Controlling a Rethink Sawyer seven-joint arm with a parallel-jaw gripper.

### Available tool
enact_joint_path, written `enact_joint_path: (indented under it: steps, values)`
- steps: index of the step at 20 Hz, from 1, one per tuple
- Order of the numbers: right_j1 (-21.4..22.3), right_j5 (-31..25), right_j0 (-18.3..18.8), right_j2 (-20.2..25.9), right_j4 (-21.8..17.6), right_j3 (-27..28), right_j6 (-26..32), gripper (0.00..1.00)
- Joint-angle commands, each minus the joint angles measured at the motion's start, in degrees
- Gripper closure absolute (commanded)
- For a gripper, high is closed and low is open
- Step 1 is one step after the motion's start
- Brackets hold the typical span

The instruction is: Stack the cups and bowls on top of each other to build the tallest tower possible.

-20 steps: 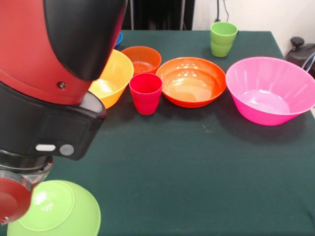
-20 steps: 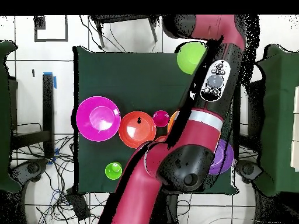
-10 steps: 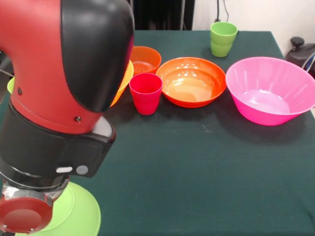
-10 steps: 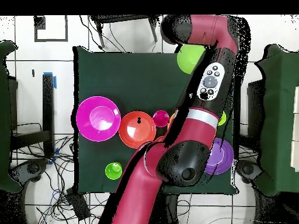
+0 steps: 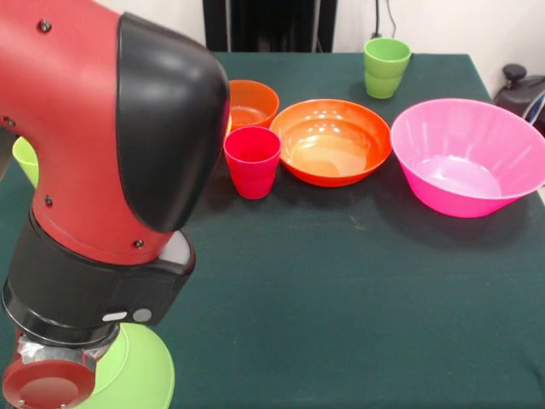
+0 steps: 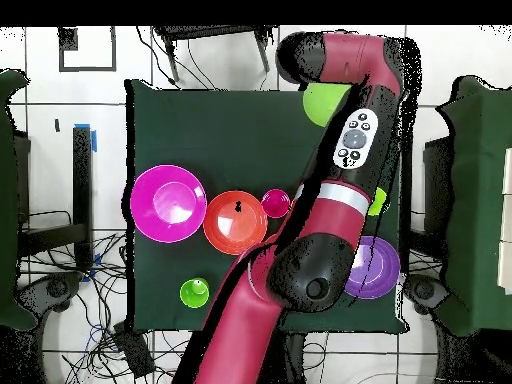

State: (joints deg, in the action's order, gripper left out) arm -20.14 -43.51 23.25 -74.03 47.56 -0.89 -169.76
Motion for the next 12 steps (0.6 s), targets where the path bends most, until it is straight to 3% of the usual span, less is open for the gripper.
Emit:
enact_joint_path:
  steps: [1, 12]
  values:
    - [-1.17, -2.06, 1.05, -4.40, 3.85, 0.21, 9.51, 1.00]
    - [-2.38, -3.20, -0.21, -2.10, 13.51, 1.05, 14.26, 1.00]
